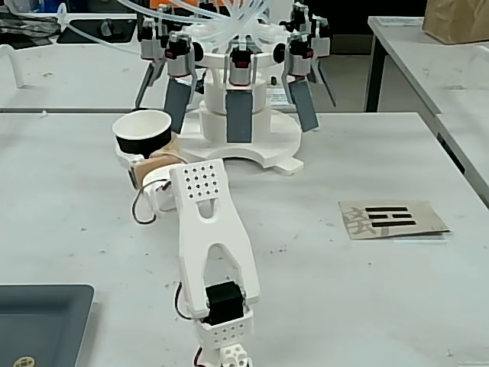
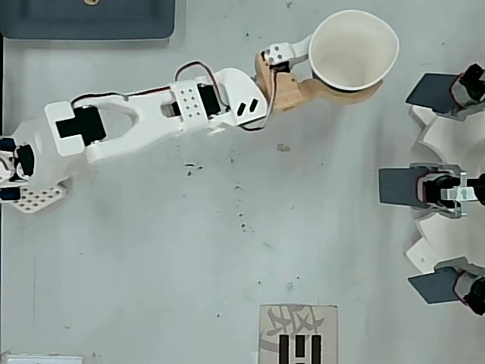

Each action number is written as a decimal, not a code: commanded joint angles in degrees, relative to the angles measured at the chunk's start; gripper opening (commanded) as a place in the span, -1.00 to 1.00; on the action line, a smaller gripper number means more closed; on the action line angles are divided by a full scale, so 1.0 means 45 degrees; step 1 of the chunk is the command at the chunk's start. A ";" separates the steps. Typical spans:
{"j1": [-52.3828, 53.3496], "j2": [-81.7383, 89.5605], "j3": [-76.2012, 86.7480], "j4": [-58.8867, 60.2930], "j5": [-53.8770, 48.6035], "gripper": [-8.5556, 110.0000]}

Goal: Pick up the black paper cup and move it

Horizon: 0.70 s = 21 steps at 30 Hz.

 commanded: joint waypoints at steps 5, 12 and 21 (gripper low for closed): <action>0.0176 0.2793 0.2363 -0.1191 -0.0312 -0.77; 0.0352 0.4316 0.4766 -0.2012 -0.0469 -0.76; 0.0840 0.6484 0.7852 -0.2969 -0.0820 -0.76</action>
